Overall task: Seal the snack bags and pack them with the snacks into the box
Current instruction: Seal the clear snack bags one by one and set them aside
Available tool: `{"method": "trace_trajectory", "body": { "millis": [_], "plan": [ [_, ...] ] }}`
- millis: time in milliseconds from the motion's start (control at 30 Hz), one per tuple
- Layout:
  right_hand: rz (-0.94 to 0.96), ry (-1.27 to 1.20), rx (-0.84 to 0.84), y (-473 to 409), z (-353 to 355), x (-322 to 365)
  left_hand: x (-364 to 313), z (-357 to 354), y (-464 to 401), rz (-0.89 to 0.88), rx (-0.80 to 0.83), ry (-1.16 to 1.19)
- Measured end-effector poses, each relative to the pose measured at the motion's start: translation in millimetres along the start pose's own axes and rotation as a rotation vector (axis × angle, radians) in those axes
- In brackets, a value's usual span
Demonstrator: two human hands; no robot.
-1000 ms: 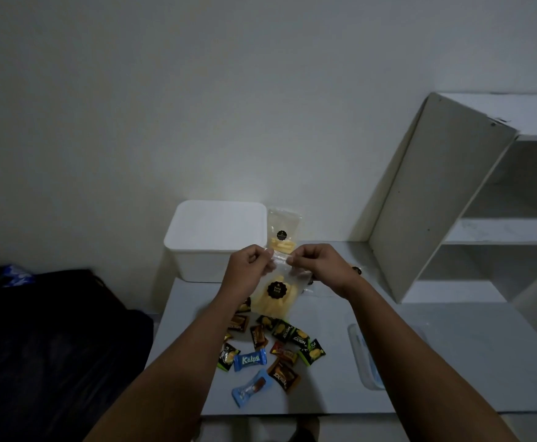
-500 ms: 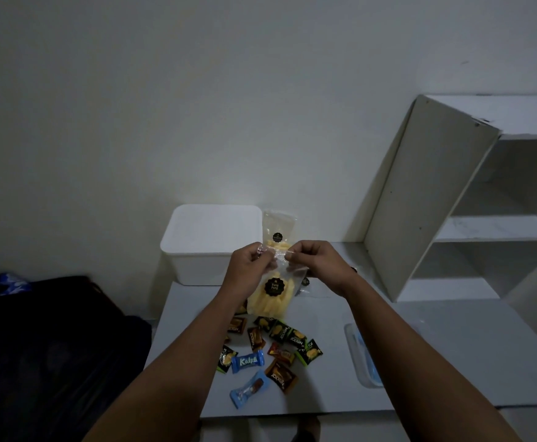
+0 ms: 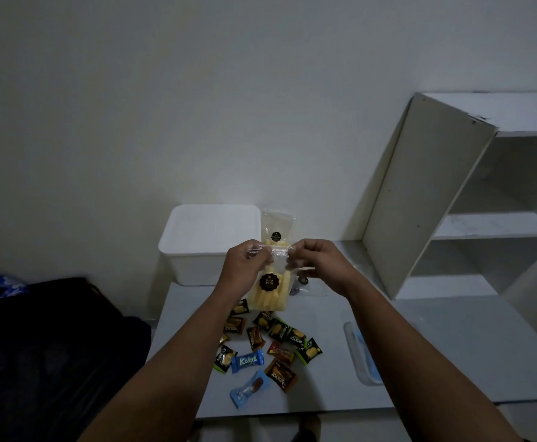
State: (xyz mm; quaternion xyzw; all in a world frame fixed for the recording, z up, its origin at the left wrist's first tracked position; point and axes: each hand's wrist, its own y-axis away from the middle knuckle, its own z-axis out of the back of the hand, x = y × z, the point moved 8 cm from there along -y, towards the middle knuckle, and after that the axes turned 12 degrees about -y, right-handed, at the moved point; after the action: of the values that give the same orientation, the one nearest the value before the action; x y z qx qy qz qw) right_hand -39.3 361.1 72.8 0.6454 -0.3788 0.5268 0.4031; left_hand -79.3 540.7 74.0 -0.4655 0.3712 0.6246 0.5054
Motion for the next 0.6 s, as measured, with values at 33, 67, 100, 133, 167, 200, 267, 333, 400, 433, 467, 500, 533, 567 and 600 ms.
{"method": "trace_trajectory", "body": {
  "millis": [33,67,100,133,167,200,267,333,400,433,467,500,533,567,600],
  "plan": [
    [0.002,0.0,-0.002,-0.3,0.3,-0.1,0.5,0.1,0.0,0.01,0.001,0.01],
    [0.007,-0.002,-0.003,-0.7,0.5,0.1,1.0,-0.6,-0.1,0.02,0.005,0.023],
    [0.011,-0.006,-0.003,-1.5,0.7,0.2,1.2,-1.9,-0.1,0.03,0.014,0.034],
    [0.015,-0.007,-0.001,-1.9,0.7,0.3,1.7,-3.2,-0.2,0.037,0.021,0.038],
    [0.017,-0.007,0.001,-2.2,0.8,0.6,1.9,-4.2,0.4,0.04,0.025,0.038],
    [0.019,-0.003,0.001,-2.2,0.8,0.9,1.8,-4.8,0.8,0.04,0.025,0.039],
    [0.026,0.009,-0.003,-2.6,1.0,0.6,1.9,-5.0,0.4,0.032,0.021,0.03],
    [0.036,0.008,-0.014,-2.6,1.3,0.5,1.3,-4.7,-0.2,0.021,0.013,0.012],
    [0.043,-0.03,-0.029,-2.2,2.0,0.5,0.4,-3.0,-0.5,0.02,-0.008,0.013],
    [0.048,-0.055,-0.037,-2.2,2.8,0.3,0.5,-1.7,-1.0,0.021,-0.021,0.015],
    [0.059,-0.07,-0.044,-1.8,3.3,1.0,1.0,-0.7,-1.7,0.022,-0.028,0.018],
    [0.074,-0.071,-0.047,-1.7,3.5,1.7,1.5,-0.3,-1.9,0.025,-0.029,0.022],
    [0.089,-0.063,-0.048,-1.5,3.1,2.4,1.8,-0.7,-1.6,0.03,-0.022,0.032],
    [0.101,-0.052,-0.05,-2.3,2.8,2.6,2.3,-1.7,-1.3,0.036,-0.013,0.044],
    [0.107,-0.041,-0.053,-3.0,2.1,2.8,2.4,-2.4,-0.8,0.039,-0.006,0.053]
  ]
}}
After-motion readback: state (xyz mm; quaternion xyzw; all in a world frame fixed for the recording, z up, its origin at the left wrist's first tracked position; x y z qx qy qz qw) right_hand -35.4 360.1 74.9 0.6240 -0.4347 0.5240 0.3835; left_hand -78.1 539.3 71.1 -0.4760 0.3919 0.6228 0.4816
